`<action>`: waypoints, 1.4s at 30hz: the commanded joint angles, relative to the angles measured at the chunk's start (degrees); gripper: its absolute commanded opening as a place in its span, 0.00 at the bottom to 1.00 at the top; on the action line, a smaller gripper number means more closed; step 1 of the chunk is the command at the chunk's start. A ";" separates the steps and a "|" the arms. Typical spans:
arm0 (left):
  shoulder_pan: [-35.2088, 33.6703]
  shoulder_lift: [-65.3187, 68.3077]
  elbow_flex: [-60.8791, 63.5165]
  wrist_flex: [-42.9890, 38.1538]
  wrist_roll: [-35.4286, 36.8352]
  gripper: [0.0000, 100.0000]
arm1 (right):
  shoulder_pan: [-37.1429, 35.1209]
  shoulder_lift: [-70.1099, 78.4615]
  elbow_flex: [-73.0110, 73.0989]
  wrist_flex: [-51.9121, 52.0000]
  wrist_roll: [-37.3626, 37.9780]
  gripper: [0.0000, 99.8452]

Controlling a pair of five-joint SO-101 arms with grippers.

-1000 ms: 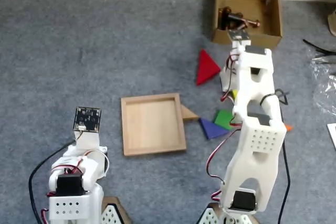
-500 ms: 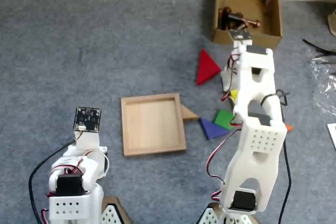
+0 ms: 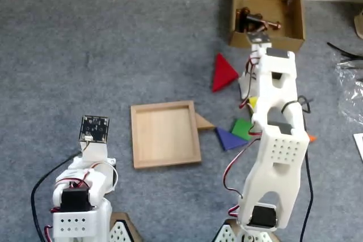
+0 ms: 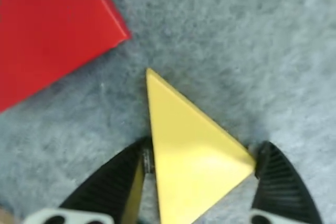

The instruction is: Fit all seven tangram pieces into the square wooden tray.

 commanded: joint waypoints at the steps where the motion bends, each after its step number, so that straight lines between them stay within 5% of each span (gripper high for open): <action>1: -0.57 0.13 1.19 0.26 0.26 0.01 | 0.66 0.22 -1.19 0.92 1.32 0.33; 23: -0.57 0.13 1.19 0.26 0.26 0.01 | 0.48 -4.97 -0.75 8.31 7.30 0.34; 42: -0.57 0.13 1.19 0.26 0.26 0.01 | 0.13 -5.32 -0.66 3.47 10.90 0.34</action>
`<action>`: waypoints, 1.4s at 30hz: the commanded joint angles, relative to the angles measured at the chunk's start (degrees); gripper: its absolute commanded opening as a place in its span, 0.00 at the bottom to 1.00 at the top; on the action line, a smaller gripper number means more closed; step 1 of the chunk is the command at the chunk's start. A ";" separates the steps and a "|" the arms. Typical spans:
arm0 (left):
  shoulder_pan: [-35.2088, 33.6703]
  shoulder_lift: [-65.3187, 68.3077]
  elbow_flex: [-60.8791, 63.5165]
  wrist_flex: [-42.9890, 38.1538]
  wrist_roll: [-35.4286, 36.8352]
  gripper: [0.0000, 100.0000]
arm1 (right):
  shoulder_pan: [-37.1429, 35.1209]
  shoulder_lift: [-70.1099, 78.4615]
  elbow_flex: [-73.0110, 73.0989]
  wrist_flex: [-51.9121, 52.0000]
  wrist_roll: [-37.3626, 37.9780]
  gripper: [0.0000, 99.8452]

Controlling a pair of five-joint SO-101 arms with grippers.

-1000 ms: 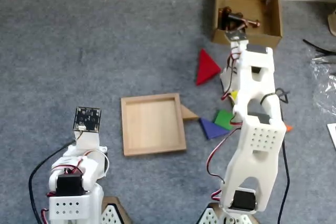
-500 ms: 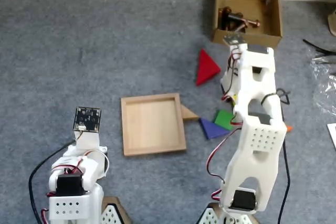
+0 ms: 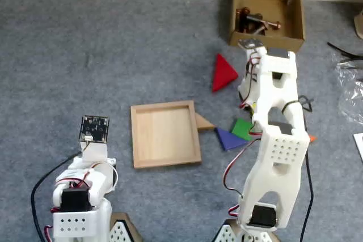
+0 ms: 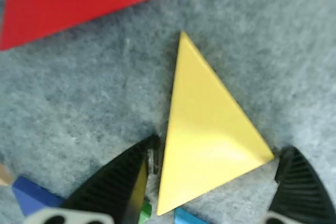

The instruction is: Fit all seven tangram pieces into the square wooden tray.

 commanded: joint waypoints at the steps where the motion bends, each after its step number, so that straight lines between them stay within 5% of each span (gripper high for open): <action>1: -0.57 0.13 1.19 0.26 0.26 0.01 | -0.22 -3.91 -0.84 -1.98 0.62 0.34; 23: -0.57 0.13 1.19 0.26 0.26 0.01 | -4.44 -3.91 2.42 -2.15 2.90 0.34; 42: -0.57 0.13 1.19 0.26 0.26 0.01 | -4.18 -4.00 3.12 -2.07 -1.23 0.17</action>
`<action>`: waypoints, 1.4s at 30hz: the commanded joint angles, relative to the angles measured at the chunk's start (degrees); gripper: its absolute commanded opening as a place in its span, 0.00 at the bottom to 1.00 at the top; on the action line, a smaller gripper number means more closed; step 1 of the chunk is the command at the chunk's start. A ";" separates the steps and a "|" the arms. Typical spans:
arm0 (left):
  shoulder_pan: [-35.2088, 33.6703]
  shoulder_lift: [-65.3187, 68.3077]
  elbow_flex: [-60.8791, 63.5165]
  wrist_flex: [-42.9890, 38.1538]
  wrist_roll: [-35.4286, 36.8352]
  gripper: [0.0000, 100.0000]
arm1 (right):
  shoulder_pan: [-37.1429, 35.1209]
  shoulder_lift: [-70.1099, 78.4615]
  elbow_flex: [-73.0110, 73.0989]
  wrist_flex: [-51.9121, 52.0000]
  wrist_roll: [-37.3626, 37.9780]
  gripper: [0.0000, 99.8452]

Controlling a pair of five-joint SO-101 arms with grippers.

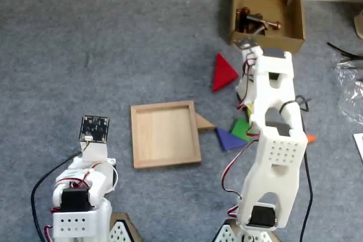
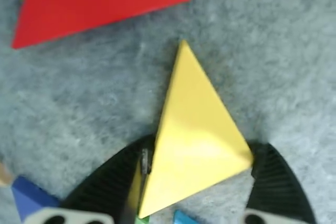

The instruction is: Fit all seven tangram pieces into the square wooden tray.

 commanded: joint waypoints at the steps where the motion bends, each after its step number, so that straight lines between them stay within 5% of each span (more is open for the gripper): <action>1: -0.57 0.13 1.19 0.26 0.26 0.01 | -1.89 -2.77 0.66 -0.31 -2.64 0.15; 23: -0.57 0.13 1.19 0.26 0.26 0.01 | -1.89 -3.03 0.66 1.27 -3.08 0.12; 31: -0.57 0.13 1.19 0.26 0.26 0.01 | -2.15 -3.03 -4.70 9.80 -14.51 0.32; 42: -0.57 0.13 1.19 0.26 0.26 0.01 | -1.89 -2.77 -4.62 10.15 -23.74 0.32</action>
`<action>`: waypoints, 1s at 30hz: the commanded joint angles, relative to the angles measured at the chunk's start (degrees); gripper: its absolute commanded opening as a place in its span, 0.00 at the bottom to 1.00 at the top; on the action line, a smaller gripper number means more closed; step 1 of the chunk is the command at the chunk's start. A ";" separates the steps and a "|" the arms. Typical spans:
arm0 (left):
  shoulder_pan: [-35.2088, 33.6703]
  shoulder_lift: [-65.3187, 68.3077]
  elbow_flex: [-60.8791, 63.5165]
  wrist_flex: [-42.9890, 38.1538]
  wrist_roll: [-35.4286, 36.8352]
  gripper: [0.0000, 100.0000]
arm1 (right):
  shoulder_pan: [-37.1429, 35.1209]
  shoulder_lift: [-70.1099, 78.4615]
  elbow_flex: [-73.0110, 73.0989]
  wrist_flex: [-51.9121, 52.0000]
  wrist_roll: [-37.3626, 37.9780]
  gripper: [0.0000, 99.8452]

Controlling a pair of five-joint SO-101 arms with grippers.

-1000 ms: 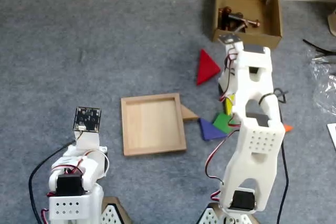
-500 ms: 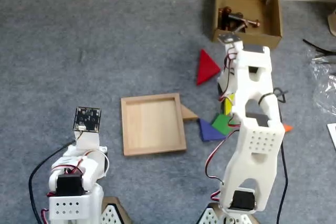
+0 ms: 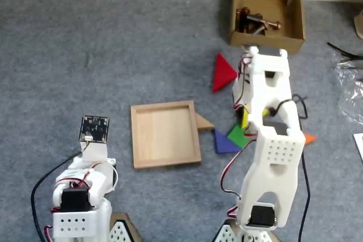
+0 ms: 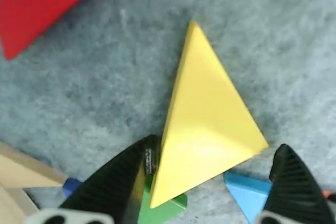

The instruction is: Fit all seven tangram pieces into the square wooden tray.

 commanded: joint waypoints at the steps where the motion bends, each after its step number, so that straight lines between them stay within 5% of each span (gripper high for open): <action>1: -0.57 0.13 1.19 0.26 0.26 0.01 | -0.57 -2.24 -2.95 0.57 -2.64 0.32; 26: -0.57 0.13 1.19 0.26 0.26 0.01 | -0.75 -2.51 -2.86 -3.56 -3.25 0.21; 30: -0.57 0.13 1.19 0.26 0.26 0.01 | -0.92 -2.59 -2.86 -3.56 -3.25 0.13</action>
